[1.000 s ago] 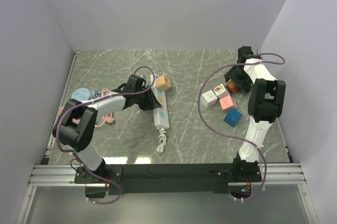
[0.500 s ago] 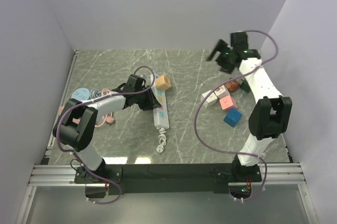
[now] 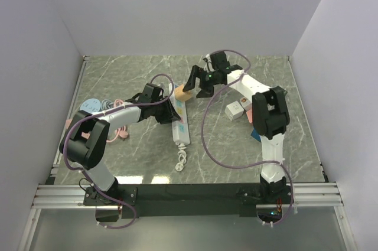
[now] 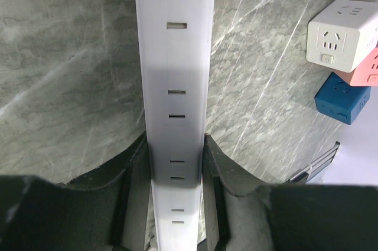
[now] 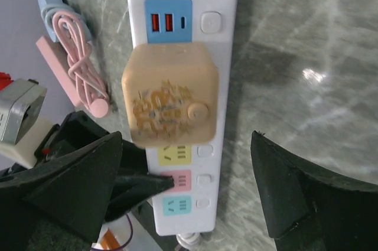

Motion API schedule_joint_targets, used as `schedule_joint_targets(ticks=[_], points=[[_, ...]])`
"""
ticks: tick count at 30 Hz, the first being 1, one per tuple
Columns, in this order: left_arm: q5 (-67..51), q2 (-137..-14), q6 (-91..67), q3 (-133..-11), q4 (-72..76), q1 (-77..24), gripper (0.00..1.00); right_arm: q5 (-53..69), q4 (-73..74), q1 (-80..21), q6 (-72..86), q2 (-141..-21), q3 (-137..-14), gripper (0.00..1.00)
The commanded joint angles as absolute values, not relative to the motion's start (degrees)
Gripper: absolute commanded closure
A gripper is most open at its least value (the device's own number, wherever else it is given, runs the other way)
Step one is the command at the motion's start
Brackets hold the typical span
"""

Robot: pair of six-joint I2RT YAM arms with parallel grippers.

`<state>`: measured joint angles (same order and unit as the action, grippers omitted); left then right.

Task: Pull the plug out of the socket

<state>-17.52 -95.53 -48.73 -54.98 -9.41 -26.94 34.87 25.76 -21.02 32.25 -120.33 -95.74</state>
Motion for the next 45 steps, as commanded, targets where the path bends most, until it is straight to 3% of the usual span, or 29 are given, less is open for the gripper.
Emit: schedule_joint_targets(ticks=[1,12,15,20,21,23,24,25,26,27,31,34,38,40,41,42,44,45], points=[[-18.6,-95.5,-48.2,-56.4,-9.9,-27.4,0.99,37.6,24.0,-22.6,31.5,-122.0,-101.2,0.04],[-19.1,-96.2,-48.5,-57.1,-9.6,-27.9,0.99,37.0,25.1,-26.3,31.6,-130.7,-109.6,0.07],[-18.7,-95.9,-48.4,-57.0,-9.8,-27.9,0.99,37.8,27.1,-26.9,31.7,-133.1,-112.7,0.21],[-18.0,-95.4,-48.3,-56.6,-9.8,-27.9,0.99,36.6,28.7,-27.6,29.4,-133.7,-112.4,0.25],[-17.9,-95.4,-48.3,-56.6,-9.8,-27.9,1.0,37.2,28.3,-27.6,29.5,-133.5,-111.8,0.3],[-17.1,-95.5,-48.3,-56.3,-9.7,-27.9,0.99,37.6,27.4,-27.7,29.8,-133.1,-110.0,0.51],[-16.4,-95.7,-48.4,-56.6,-9.9,-27.9,0.97,37.7,27.3,-27.7,29.7,-132.5,-109.3,0.68],[-15.8,-95.8,-48.3,-56.9,-9.9,-27.9,0.88,38.2,26.6,-27.7,29.7,-131.9,-108.4,0.78],[-15.3,-95.9,-48.0,-56.9,-9.8,-27.9,0.74,38.4,26.1,-27.9,29.7,-131.4,-106.5,0.87],[-14.2,-95.9,-48.0,-57.2,-9.5,-27.9,0.53,38.5,25.4,-27.8,29.7,-130.2,-105.6,1.0],[-10.6,-97.0,-47.8,-58.7,-9.4,-27.9,0.3,40.2,25.0,-27.8,29.6,-128.3,-102.9,1.0],[-8.9,-98.5,-47.5,-60.3,-8.5,-27.9,0.24,41.0,24.0,-27.9,30.3,-126.5,-100.7,1.0],[-9.7,-101.9,-47.4,-62.9,-7.8,-27.9,0.27,41.1,22.9,-27.8,32.3,-125.0,-98.9,1.0],[-11.2,-103.7,-47.5,-63.7,-7.4,-27.9,0.41,42.1,21.5,-27.8,34.1,-124.3,-98.3,1.0],[-11.5,-104.1,-47.7,-63.7,-6.7,-27.9,0.48,42.4,20.7,-27.8,34.9,-123.7,-97.3,1.0],[-11.9,-104.5,-47.9,-63.4,-6.4,-28.0,0.65,42.5,19.2,-27.8,35.8,-123.4,-96.9,1.0],[-12.0,-105.3,-48.2,-62.8,-6.1,-28.0,0.84,42.3,18.5,-27.8,37.4,-123.0,-96.7,1.0],[-11.9,-105.5,-48.3,-62.2,-6.2,-28.1,0.99,42.4,18.6,-27.9,37.7,-123.0,-96.9,1.0]])
